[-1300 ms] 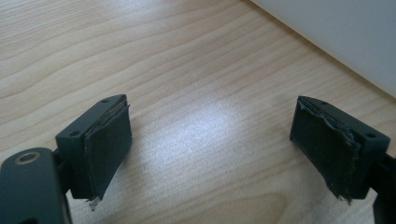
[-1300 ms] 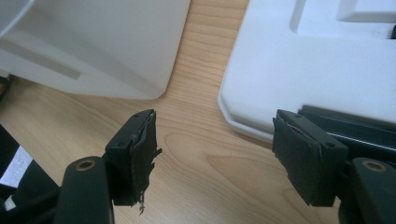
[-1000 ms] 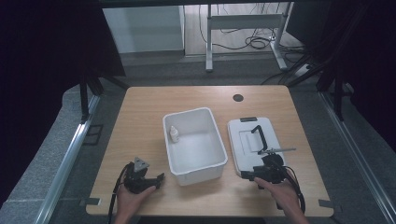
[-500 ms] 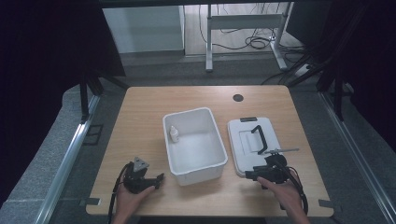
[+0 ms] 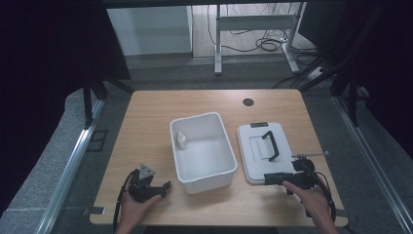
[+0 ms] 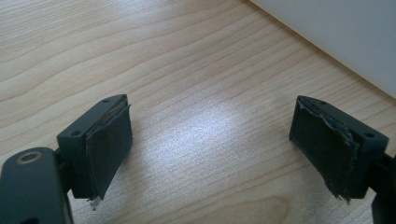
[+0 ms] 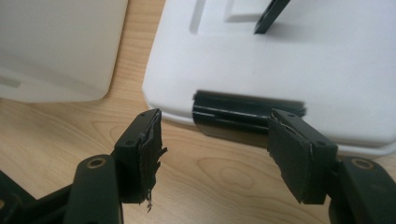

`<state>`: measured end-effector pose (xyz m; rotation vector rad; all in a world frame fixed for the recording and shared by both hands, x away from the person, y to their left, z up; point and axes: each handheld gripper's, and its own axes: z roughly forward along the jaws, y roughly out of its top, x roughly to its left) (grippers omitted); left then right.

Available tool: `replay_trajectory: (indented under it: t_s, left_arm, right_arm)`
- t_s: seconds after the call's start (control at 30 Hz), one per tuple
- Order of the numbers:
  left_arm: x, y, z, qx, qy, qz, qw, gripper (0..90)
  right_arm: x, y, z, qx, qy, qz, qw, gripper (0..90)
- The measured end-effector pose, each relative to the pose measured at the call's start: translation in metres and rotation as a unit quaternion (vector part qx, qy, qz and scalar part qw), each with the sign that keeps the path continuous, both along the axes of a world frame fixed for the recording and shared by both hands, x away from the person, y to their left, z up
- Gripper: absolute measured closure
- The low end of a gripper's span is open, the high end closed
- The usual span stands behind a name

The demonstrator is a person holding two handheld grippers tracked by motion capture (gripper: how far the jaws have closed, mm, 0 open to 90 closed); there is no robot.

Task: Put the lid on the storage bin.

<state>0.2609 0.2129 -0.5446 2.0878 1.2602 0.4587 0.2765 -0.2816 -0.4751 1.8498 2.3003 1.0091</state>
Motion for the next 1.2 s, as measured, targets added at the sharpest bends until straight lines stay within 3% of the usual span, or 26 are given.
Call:
replay_trajectory:
  t_s: [0.23, 0.53, 0.8, 1.2]
  left_arm:
    - [0.0, 0.0, 0.0, 0.0, 0.0, 0.001, 1.0, 13.2]
    - [0.0, 0.0, 0.0, 0.0, 0.0, 0.001, 1.0, 13.2]
    - [-0.001, 0.0, 0.0, 0.001, 0.0, 0.003, 1.0, 13.5]
    - [-0.002, 0.0, 0.0, 0.0, -0.001, 0.005, 1.0, 13.6]
  right_arm:
    - [0.005, -0.004, 0.007, 0.004, -0.001, 0.003, 1.0, 38.3]
    - [0.011, 0.001, 0.02, -0.007, -0.012, 0.001, 0.9999, 38.3]
    - [0.016, 0.003, 0.029, -0.017, -0.006, 0.007, 0.9998, 38.6]
    - [0.031, 0.002, 0.036, 0.001, 0.002, -0.007, 1.0, 39.5]
